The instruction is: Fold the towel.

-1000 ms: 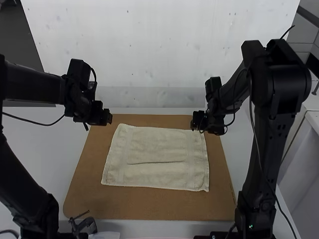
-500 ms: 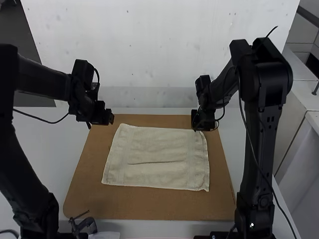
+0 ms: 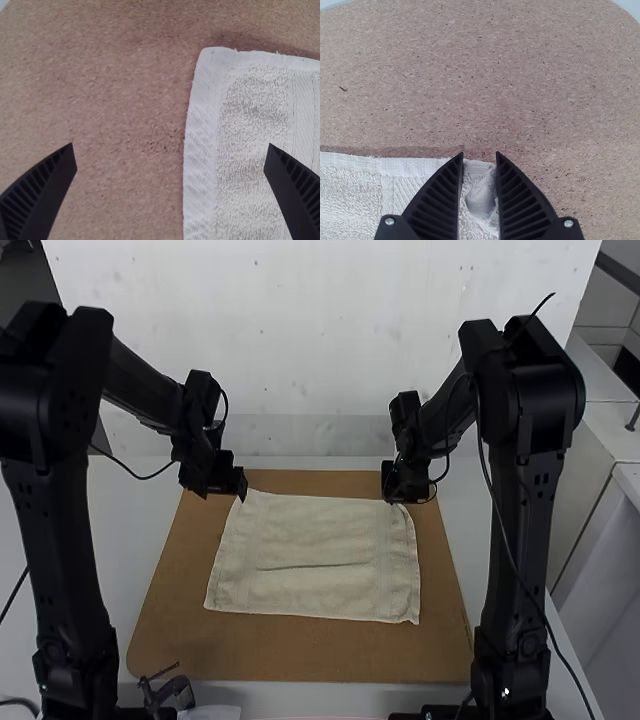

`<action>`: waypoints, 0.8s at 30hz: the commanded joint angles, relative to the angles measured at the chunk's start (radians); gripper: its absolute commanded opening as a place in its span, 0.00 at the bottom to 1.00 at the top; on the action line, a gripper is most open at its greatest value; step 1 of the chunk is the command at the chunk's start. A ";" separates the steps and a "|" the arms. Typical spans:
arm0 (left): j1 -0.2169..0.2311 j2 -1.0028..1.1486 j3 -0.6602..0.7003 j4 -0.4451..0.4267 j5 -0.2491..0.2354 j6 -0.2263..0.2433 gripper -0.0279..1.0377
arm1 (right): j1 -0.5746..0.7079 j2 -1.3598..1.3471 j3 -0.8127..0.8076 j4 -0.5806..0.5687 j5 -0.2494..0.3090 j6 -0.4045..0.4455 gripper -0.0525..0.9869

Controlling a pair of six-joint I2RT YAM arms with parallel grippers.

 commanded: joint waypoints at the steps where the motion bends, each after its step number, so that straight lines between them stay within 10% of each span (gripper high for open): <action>1: -0.027 0.062 0.089 -0.005 -0.011 -0.015 0.93 | -0.021 0.045 -0.027 -0.025 0.067 0.001 0.18; 10: -0.023 0.196 0.230 -0.005 -0.034 -0.016 0.93 | -0.023 0.045 -0.024 -0.025 0.065 -0.005 0.18; 17: -0.043 0.319 0.333 -0.243 -0.034 -0.021 0.81 | -0.030 0.039 -0.024 -0.023 0.076 -0.017 0.18; 20: -0.057 0.343 0.367 -0.315 -0.036 -0.038 0.56 | -0.029 0.034 -0.027 -0.025 0.074 -0.019 0.18; 23: -0.072 0.335 0.367 -0.305 -0.036 -0.036 0.06 | -0.021 0.017 -0.038 -0.025 0.074 -0.017 0.18; 24: -0.080 0.331 0.367 -0.305 -0.037 -0.033 0.05 | -0.021 0.013 -0.041 -0.025 0.074 -0.017 0.18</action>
